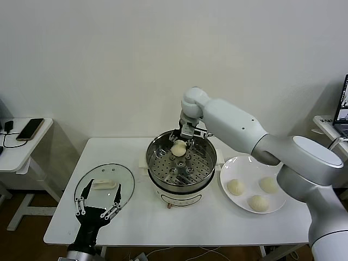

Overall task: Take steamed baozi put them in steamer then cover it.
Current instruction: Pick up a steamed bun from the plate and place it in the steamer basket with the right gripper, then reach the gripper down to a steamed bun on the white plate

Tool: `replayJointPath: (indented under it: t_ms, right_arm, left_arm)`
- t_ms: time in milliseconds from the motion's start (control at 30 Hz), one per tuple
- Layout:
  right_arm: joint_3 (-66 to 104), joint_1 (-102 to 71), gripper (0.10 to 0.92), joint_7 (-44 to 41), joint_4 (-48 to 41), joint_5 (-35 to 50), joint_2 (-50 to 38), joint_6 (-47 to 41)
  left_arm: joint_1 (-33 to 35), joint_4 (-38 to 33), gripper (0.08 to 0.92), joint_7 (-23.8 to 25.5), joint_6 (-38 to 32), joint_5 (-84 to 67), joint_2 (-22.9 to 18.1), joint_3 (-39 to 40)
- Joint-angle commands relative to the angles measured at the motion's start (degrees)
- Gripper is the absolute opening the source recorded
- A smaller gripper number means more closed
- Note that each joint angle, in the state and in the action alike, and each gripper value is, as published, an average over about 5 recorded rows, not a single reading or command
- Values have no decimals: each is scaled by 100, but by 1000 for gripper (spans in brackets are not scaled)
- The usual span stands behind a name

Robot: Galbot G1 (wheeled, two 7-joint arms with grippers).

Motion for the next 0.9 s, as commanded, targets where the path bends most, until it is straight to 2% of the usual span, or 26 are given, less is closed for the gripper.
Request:
replayJointPath:
  t_ms: [33,167,267,400,533,600,733,900]
  right_arm:
    - [91,-107,752,61,-197,-176,154,67]
    - [89,97,808,-108,325,102,-143,-82]
    - [-2,360,821,-454,892,675,-587,-398]
    - [-332,911,823,-888,1541,2111,-1452,-1513]
    - [-1061,1634,823,-656,1652,4048,-2321,-3100]
    - [-1365,1881,823,-597,1581,4642,-2715,-3629]
    - [-1834,2000,823,-557,1339,5138,-3360,-4138]
    - [-2362,1590,823,-377,1216,5277,-3863,-4440]
  left_arm:
    - [18,-15,823,-18,5,-22,6,-44]
    - [27,-20,823,-24,9,-40,15,-77]
    - [24,-5,823,-25,11,-44,21,-76]
    - [-10,7,823,-26,28,-43,30,-45]
    - [-42,10,823,-27,40,-42,42,-15]
    - [-47,14,823,-28,38,-42,58,-4]
    - [-76,30,823,-30,34,-43,97,24]
    - [-107,22,823,-37,30,-43,113,69]
